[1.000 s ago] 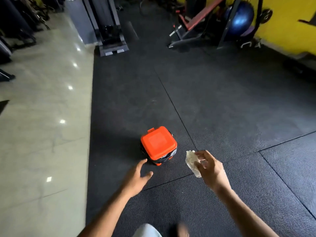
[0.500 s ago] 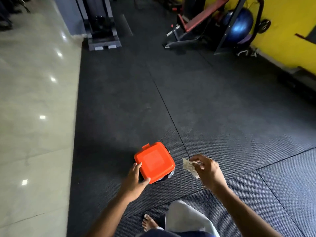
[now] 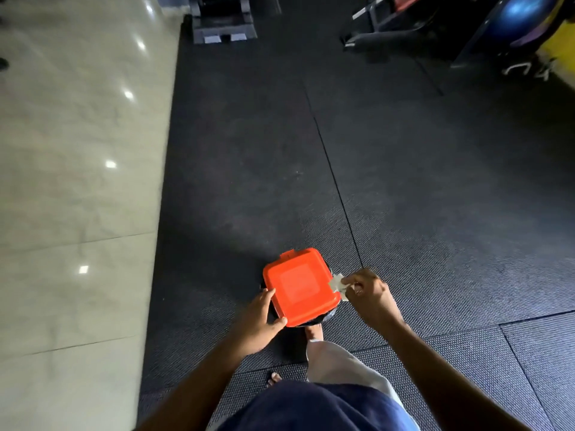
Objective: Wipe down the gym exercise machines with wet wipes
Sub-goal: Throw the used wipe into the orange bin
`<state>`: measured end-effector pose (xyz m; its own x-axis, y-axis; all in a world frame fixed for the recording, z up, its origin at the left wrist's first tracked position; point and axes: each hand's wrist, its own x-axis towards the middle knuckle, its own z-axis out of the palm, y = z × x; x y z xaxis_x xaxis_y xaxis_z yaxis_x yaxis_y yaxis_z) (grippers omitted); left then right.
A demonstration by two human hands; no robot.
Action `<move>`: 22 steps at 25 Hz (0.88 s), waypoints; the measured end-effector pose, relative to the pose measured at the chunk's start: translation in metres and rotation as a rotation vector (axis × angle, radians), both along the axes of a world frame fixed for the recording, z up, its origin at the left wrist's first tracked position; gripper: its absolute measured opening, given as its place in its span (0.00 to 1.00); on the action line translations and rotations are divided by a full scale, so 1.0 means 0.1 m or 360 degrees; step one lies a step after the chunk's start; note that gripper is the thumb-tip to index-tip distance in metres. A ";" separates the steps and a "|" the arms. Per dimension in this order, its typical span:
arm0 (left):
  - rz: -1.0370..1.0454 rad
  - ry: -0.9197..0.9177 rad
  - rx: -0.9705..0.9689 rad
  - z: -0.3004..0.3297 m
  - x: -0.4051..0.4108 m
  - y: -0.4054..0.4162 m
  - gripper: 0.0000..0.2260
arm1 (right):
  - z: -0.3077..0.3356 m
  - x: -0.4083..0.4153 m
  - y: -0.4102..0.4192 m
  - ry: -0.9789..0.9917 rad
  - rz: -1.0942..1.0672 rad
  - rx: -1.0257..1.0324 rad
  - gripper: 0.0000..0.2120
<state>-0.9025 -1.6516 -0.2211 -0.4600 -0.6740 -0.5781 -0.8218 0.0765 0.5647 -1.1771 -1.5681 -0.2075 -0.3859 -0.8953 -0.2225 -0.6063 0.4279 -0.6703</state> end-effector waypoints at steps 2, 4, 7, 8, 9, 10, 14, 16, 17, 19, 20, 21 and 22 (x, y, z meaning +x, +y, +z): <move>-0.0025 -0.0043 0.0015 -0.05 -0.05 -0.08 0.37 | -0.09 -0.02 -0.07 0.0018 0.0086 0.0067 0.09; -0.0034 -0.0065 0.0038 -0.09 -0.13 -0.15 0.36 | -0.20 -0.05 -0.12 0.0036 0.0147 0.0121 0.09; -0.0035 -0.0081 0.0083 -0.12 -0.25 -0.23 0.36 | -0.34 -0.06 -0.17 0.0033 0.0234 0.0244 0.10; -0.0039 -0.0096 0.0089 -0.13 -0.29 -0.25 0.36 | -0.38 -0.07 -0.20 0.0026 0.0252 0.0274 0.10; -0.0043 -0.0106 0.0099 -0.14 -0.32 -0.27 0.36 | -0.42 -0.07 -0.23 0.0018 0.0264 0.0291 0.11; -0.0045 -0.0108 0.0112 -0.15 -0.35 -0.29 0.36 | -0.46 -0.06 -0.27 0.0017 0.0276 0.0300 0.11; -0.0075 -0.0097 0.0113 -0.18 -0.42 -0.38 0.36 | -0.59 -0.05 -0.47 -0.0009 0.0297 0.0369 0.13; -0.0063 -0.0097 0.0117 -0.20 -0.43 -0.43 0.36 | -0.64 -0.06 -0.54 -0.0037 0.0316 0.0423 0.16; -0.0059 -0.0099 0.0117 -0.21 -0.44 -0.44 0.36 | -0.67 -0.07 -0.56 -0.0041 0.0343 0.0434 0.19; -0.0061 -0.0105 0.0110 -0.23 -0.42 -0.46 0.36 | -0.72 -0.09 -0.57 -0.0036 0.0386 0.0460 0.25; -0.0063 -0.0107 0.0112 -0.24 -0.41 -0.46 0.37 | -0.74 -0.10 -0.57 -0.0046 0.0383 0.0472 0.26; -0.0062 -0.0106 0.0114 -0.25 -0.39 -0.46 0.37 | -0.76 -0.11 -0.56 -0.0060 0.0372 0.0474 0.26; -0.0061 -0.0113 0.0119 -0.25 -0.38 -0.47 0.37 | -0.77 -0.12 -0.53 -0.0071 0.0365 0.0482 0.25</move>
<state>-0.9400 -1.6982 -0.2464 -0.4405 -0.6104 -0.6583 -0.8573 0.0685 0.5102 -1.1891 -1.6215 -0.2848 -0.1669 -0.8485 -0.5021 -0.6823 0.4670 -0.5625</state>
